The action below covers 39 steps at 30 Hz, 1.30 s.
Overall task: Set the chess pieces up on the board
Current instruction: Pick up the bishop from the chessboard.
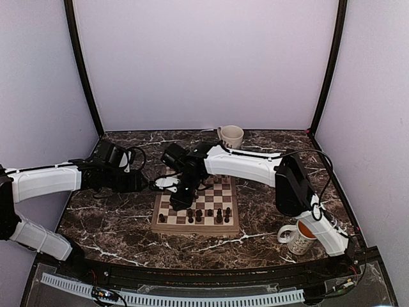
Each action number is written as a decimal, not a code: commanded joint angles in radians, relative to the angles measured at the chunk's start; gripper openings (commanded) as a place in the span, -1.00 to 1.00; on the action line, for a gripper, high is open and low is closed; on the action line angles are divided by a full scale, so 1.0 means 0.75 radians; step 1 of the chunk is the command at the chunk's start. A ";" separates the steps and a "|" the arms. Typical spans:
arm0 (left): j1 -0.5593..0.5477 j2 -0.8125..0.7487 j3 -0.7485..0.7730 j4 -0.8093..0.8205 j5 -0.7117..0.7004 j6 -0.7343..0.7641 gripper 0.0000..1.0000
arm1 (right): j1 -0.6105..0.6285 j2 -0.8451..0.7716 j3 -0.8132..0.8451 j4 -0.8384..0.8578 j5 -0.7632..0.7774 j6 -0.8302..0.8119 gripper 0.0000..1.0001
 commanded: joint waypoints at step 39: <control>0.004 0.240 -0.155 0.982 0.967 -0.402 -0.23 | -0.191 -0.251 -0.097 0.029 -0.500 0.042 -0.81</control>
